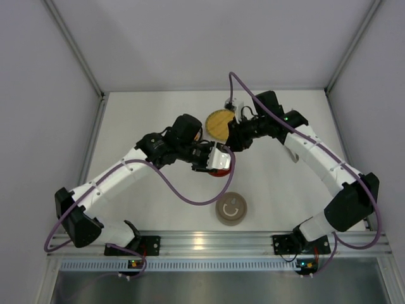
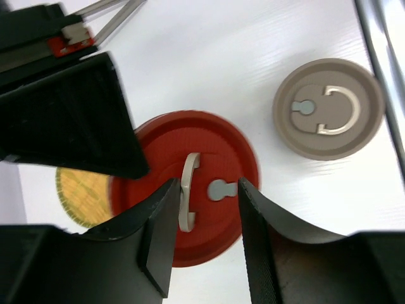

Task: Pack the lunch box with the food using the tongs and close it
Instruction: Adjust the box lid.

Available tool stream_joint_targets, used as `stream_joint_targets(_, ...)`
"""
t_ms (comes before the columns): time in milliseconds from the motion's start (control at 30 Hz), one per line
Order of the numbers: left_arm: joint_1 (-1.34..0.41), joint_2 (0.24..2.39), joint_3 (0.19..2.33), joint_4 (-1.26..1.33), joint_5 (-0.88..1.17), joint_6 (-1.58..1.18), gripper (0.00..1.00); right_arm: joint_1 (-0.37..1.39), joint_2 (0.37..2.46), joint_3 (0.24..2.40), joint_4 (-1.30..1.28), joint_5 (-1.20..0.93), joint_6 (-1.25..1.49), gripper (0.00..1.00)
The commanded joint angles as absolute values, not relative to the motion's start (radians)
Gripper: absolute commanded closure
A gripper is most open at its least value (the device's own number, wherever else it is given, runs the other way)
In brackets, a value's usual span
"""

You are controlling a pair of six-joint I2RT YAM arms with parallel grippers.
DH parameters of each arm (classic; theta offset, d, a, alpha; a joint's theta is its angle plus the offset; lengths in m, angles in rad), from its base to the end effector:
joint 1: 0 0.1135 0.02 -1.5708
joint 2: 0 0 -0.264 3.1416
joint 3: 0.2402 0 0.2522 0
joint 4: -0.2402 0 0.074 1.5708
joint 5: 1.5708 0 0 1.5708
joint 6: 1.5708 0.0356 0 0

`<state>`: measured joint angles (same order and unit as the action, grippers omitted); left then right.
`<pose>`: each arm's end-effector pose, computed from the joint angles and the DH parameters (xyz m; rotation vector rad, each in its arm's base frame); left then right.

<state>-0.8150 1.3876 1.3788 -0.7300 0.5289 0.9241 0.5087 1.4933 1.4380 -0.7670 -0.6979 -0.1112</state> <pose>0.1891 -0.2269 0.3604 1.8767 1.2354 -0.5495 0.2652 0.1741 0.3489 -1.0377 2.1378 1.0215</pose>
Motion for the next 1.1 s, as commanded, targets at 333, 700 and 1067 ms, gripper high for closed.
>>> stream_joint_targets(333,-0.887,1.255,1.341,-0.72,0.493,0.839,0.48,0.515,1.45,1.488,-0.675,-0.6,-0.101,1.0)
stream_joint_targets(700,-0.946,1.187,1.206,-0.526,0.157,0.905,0.28,0.489,1.519,1.473,-0.635,-0.825,0.058,1.0)
stream_joint_targets(1067,-0.959,1.219,1.213,-0.58,0.189,1.0,0.39,0.482,1.52,1.45,-0.589,-0.922,0.101,1.0)
